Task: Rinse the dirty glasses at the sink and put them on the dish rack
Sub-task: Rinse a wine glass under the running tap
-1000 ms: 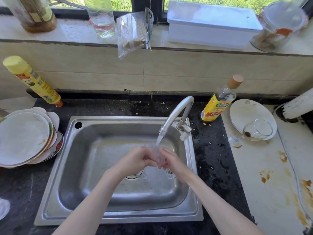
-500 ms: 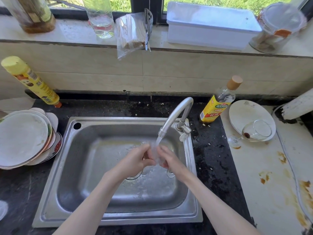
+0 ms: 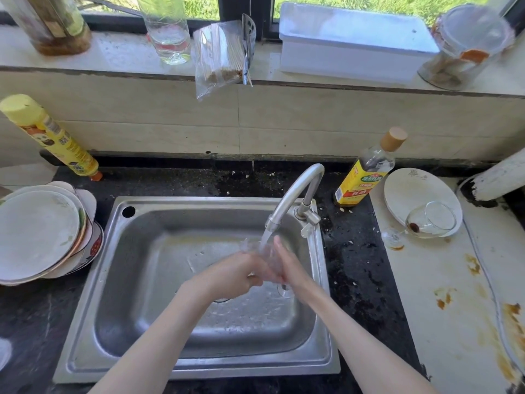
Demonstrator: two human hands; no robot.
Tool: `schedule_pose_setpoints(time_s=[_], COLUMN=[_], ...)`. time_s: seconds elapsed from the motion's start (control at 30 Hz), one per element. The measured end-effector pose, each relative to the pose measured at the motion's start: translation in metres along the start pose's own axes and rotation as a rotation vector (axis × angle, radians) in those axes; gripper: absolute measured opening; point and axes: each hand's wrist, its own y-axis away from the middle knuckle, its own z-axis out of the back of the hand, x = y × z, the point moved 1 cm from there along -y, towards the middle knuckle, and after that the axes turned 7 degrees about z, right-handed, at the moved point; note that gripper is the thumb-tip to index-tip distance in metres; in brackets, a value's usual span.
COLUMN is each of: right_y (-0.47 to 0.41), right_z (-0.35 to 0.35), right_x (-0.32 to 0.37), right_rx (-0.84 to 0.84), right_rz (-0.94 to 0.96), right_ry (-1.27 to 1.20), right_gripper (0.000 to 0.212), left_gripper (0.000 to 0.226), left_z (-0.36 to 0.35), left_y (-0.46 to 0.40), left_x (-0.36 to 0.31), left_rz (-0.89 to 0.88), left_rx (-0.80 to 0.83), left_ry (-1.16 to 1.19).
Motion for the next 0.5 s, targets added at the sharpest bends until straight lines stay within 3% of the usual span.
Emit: schedule_pose_setpoints(time_s=[0.13, 0.2, 0.4, 0.5], right_y=[-0.001, -0.002, -0.012, -0.011], right_z=[-0.002, 0.000, 0.000, -0.003], right_x=[-0.010, -0.011, -0.006, -0.008], right_rx=[0.020, -0.017, 0.015, 0.056], right_rz=[0.002, 0.031, -0.006, 0.035], right_ry=[-0.043, -0.073, -0.010, -0.053], right_gripper=[0.063, 0.062, 0.075, 0.086], left_gripper=[0.015, 0.028, 0.039, 0.020], left_z=[0.010, 0.008, 0.004, 0.009], left_y=[-0.004, -0.003, -0.002, -0.003], left_x=[-0.007, -0.003, 0.002, 0.001], left_rz=[0.083, 0.083, 0.039, 0.046], left_rx=[-0.124, -0.203, 0.008, -0.145], left_ry=[-0.120, -0.038, -0.137, -0.025])
